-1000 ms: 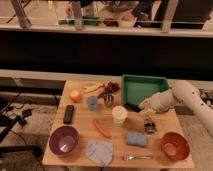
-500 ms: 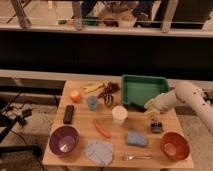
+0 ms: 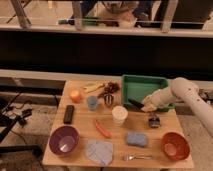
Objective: Wipe table surface with brush
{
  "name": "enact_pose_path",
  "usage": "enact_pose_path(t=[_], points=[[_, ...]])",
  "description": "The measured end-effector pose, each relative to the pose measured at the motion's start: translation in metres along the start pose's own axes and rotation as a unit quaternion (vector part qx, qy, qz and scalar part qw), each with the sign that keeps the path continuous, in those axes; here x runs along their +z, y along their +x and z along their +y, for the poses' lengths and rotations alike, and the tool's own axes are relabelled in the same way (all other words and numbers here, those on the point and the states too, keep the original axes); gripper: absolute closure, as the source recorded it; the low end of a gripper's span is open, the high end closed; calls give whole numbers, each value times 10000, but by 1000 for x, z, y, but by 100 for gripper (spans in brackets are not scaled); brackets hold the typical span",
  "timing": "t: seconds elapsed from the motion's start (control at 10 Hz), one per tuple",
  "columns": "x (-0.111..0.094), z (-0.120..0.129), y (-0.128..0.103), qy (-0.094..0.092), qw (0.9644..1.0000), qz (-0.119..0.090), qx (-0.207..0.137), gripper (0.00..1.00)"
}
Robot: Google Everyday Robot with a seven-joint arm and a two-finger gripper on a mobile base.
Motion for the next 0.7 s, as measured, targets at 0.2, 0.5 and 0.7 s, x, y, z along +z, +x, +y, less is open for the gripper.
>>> enact_pose_path(t=[0.2, 0.5, 0.7], points=[[3, 0, -14, 9, 9999, -109, -85, 91], [0, 8, -22, -15, 9996, -258, -74, 91], [-3, 13, -22, -31, 9995, -302, -34, 91]])
